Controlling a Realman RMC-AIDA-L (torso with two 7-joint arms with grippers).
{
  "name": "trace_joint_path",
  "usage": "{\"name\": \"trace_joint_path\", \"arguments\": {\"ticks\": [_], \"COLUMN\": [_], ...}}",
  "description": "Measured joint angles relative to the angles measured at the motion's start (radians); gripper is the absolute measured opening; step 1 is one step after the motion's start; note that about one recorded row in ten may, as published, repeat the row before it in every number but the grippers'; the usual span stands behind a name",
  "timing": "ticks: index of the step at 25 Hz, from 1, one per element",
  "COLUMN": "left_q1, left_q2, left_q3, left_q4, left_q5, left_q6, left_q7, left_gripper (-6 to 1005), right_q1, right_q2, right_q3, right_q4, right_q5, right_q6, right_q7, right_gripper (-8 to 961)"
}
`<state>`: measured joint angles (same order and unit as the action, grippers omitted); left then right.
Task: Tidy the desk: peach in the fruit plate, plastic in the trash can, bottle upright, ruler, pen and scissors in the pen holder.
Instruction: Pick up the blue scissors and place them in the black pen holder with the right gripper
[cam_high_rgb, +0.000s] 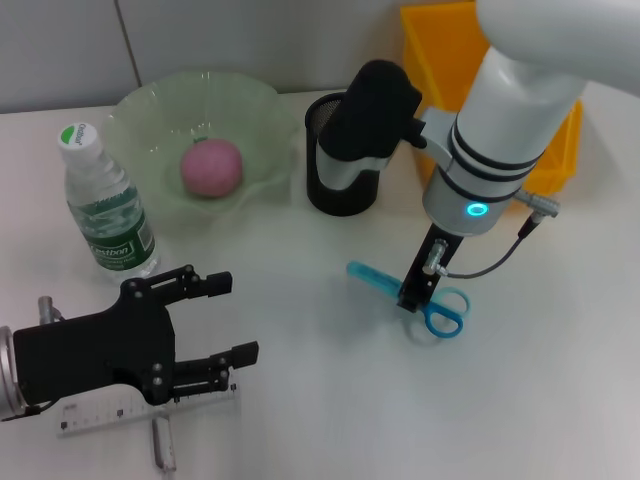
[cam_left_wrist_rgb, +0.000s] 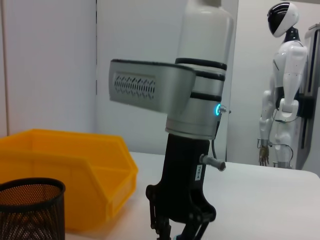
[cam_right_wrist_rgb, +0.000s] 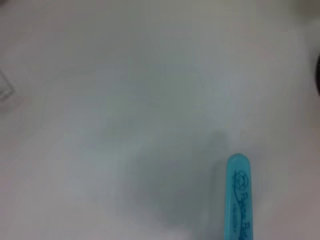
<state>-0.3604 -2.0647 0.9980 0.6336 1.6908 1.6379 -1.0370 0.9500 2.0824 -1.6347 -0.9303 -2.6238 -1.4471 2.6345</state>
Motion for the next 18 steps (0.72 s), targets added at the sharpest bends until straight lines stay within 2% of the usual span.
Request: {"name": "trace_joint_path", "arguments": {"ticks": [3,11,18], "left_q1": [0.0,0.0,0.003], "left_q2": [0.0,0.002,0.002], "left_q3": [-0.005,-0.03,-0.041], "left_q4": [0.0,0.0,-0.001], "left_q5": [0.0,-0.002,-0.002], "left_q6": [0.003,0.022,0.031], "left_q7": [0.0,0.0,0.0], "left_gripper": [794,794,794], "right_q1": [-0.03,-0.075,-0.139], "right_q2": [-0.001,-0.001,-0.003], "right_q3": [0.025,0.035,0.037], "right_q4": [-0.095,-0.236,-0.461], "right_q5": [-0.027,-0.059,-0.138], "right_q6": [-0.035,-0.083,-0.134], "right_q7": [-0.002,-0.004,-0.01], "right_gripper": [238,238,238]}}
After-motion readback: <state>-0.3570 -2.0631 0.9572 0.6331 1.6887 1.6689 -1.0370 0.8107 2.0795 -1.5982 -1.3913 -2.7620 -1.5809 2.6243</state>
